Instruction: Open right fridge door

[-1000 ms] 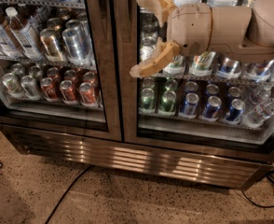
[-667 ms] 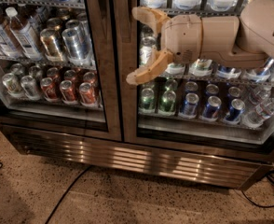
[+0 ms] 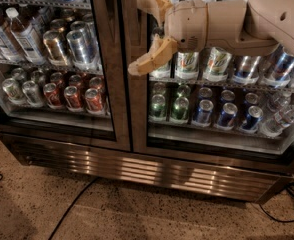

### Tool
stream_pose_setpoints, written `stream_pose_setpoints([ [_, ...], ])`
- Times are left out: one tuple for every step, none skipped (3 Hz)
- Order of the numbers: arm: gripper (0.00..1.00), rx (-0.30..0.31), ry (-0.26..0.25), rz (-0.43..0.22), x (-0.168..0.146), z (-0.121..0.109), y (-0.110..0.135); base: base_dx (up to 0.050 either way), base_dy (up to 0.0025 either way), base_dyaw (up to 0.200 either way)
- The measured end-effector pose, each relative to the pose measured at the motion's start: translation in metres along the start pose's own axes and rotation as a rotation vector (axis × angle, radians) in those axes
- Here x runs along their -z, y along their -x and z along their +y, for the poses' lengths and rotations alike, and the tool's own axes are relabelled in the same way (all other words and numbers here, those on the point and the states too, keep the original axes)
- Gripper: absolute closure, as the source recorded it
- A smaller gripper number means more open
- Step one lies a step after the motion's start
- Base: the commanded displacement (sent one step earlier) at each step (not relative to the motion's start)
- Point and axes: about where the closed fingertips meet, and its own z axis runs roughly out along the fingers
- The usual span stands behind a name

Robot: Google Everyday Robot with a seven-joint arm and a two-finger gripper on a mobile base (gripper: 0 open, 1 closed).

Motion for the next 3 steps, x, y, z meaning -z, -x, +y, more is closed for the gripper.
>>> stream_pose_setpoints([
  [0.0, 0.009, 0.031, 0.012, -0.009, 0.002, 0.003, 0.0, 0.0, 0.0],
  [0.0, 0.048, 0.123, 0.04, -0.032, 0.011, 0.014, 0.0, 0.0, 0.0],
  [0.0, 0.048, 0.123, 0.04, -0.032, 0.011, 0.014, 0.0, 0.0, 0.0],
])
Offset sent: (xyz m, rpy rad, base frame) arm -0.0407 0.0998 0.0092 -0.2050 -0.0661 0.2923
